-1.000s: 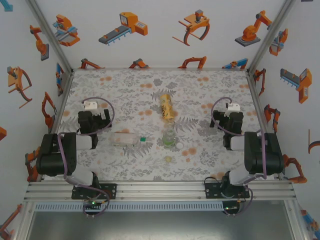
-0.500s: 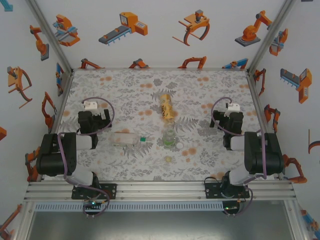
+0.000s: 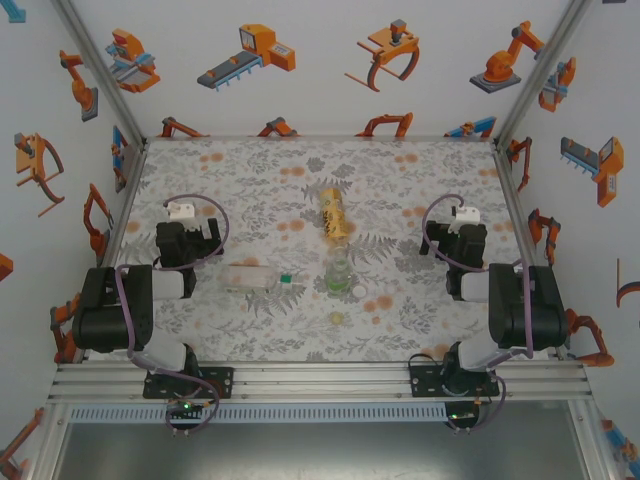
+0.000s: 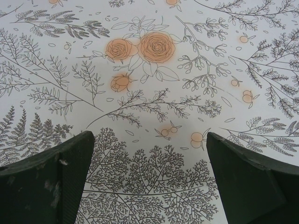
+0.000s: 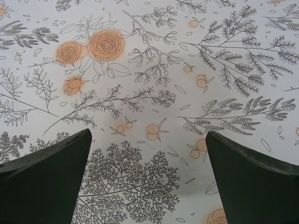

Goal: Screw on the bottle caps

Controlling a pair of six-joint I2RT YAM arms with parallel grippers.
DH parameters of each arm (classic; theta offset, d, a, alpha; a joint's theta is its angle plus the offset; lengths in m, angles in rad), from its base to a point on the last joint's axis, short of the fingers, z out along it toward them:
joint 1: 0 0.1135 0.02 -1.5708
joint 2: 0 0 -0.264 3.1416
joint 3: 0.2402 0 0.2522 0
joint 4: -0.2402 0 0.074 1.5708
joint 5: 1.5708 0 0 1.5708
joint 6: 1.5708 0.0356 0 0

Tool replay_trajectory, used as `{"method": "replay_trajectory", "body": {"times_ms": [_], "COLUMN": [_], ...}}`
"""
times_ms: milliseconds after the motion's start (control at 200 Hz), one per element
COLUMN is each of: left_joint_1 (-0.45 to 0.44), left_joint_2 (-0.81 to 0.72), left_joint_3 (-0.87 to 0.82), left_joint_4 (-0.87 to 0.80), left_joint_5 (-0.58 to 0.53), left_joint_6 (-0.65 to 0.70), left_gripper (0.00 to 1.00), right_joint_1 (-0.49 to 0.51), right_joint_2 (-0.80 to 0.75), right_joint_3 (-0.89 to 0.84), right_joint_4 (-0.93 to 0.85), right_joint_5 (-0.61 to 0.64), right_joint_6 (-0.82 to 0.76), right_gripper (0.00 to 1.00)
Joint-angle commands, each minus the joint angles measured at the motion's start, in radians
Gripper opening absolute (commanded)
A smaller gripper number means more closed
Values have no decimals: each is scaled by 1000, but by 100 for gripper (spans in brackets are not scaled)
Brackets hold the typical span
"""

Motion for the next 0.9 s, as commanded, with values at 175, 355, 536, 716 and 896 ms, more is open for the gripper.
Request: {"method": "replay_trajectory", "body": {"times_ms": [175, 355, 536, 716, 896], "left_joint_1": [-10, -16, -28, -45, -63], "left_joint_2": [-48, -103, -203, -338, -471], "left_joint_3": [84, 106, 100, 108, 147], "left_joint_4": [-161, -257, -354, -482, -653], "left_joint_5": [-17, -24, -17, -3, 57], "left_joint_6": [-1, -6, -2, 3, -16], "left_gripper": [97, 97, 97, 97, 97], "right_joint_1": [-6, -7, -6, 14, 83], "right_joint_2": [-92, -176, -272, -399, -525], "right_joint_3": [27, 25, 40, 50, 50], "right_joint_4": [-63, -149, -292, -434, -574], "right_joint_5": [-13, -57, -138, -247, -335], "right_joint_6": [-14, -25, -42, -70, -108], "right_gripper": [99, 99, 98, 96, 94]}}
